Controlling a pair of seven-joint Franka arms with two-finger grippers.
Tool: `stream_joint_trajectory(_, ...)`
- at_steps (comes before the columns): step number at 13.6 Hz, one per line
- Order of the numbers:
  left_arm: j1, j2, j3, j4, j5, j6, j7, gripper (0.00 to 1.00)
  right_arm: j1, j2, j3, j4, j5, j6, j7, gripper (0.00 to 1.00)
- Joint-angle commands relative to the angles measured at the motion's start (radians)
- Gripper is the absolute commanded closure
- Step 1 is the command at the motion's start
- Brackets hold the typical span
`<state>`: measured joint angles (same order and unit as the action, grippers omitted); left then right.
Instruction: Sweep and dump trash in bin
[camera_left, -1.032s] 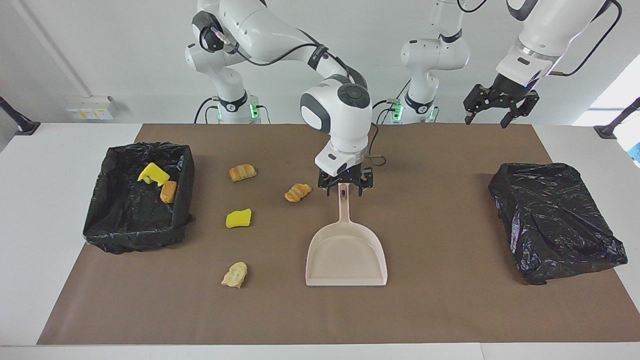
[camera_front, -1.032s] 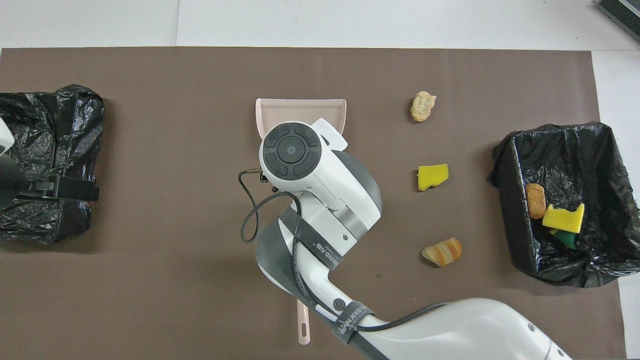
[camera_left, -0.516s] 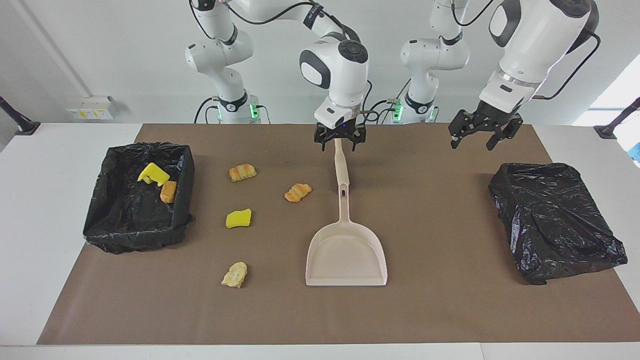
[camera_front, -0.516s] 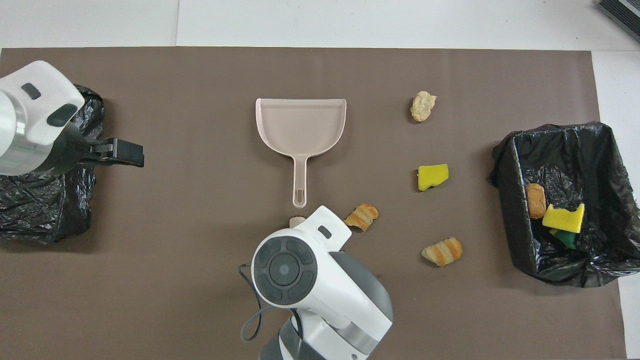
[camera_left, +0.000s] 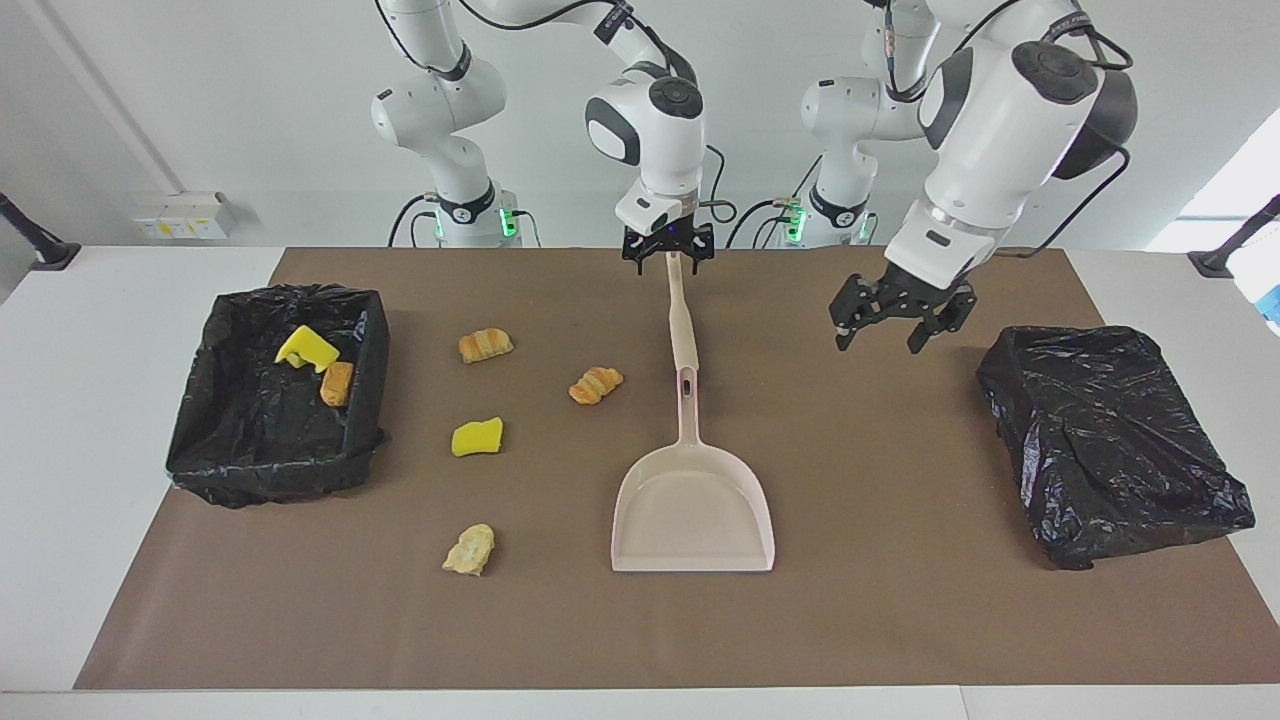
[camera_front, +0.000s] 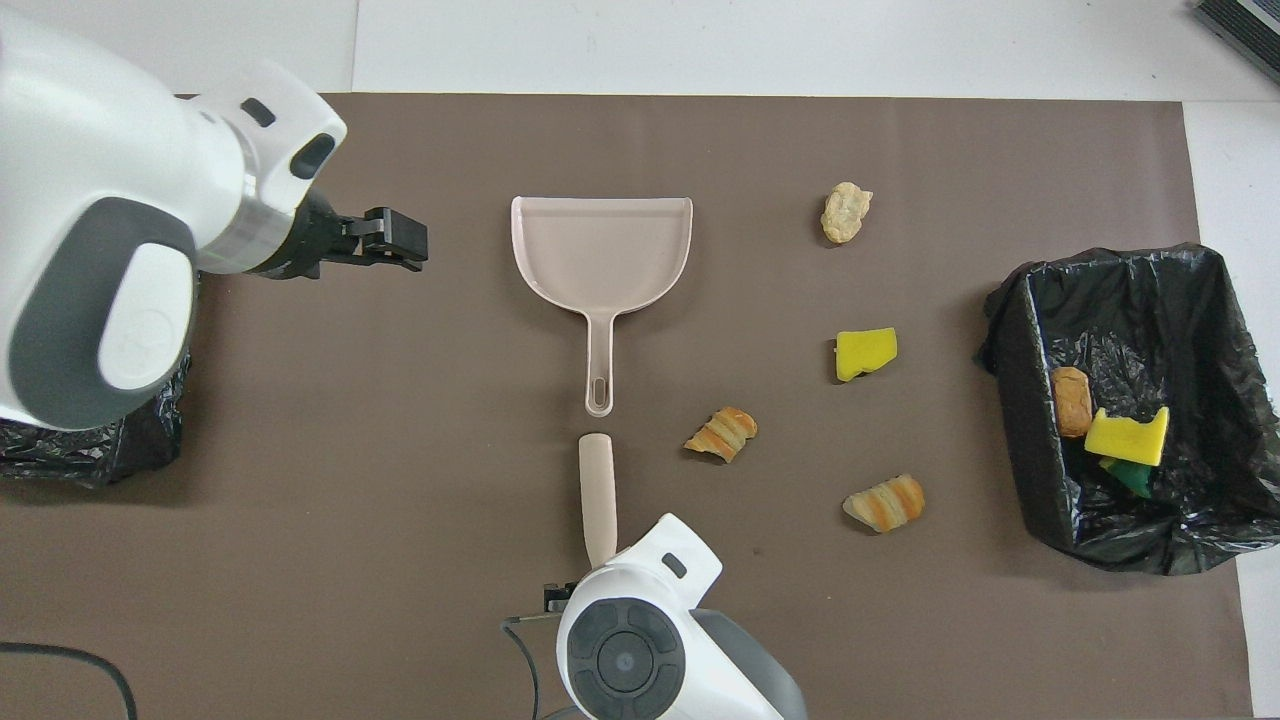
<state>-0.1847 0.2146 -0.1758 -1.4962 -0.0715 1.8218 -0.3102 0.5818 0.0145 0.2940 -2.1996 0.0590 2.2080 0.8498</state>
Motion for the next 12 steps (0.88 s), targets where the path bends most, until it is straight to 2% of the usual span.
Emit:
stream_joint_trajectory(1,-0.093,0.103,0.007,0.048,0.045,0.027,-0.055,0.00,0.029,0.011,-0.003,-0.064,0.021,0.105,0.009,0.10)
stream_joint_trajectory(6,-0.186,0.201,0.004,0.037,0.070,0.093,-0.109,0.00,0.052,0.050,-0.003,-0.058,0.004,0.142,0.003,0.42)
stream_joint_trajectory(9,-0.205,0.207,0.004,-0.019,0.067,0.168,-0.153,0.00,0.053,0.056,-0.004,-0.049,-0.002,0.133,-0.006,0.78)
stream_joint_trajectory(10,-0.205,0.210,0.003,-0.025,0.064,0.192,-0.168,0.00,0.052,0.059,-0.004,-0.040,-0.002,0.128,-0.011,0.98)
stream_joint_trajectory(12,-0.220,0.215,0.003,-0.054,0.061,0.208,-0.176,0.00,0.049,0.059,-0.004,-0.025,-0.034,0.095,-0.011,1.00)
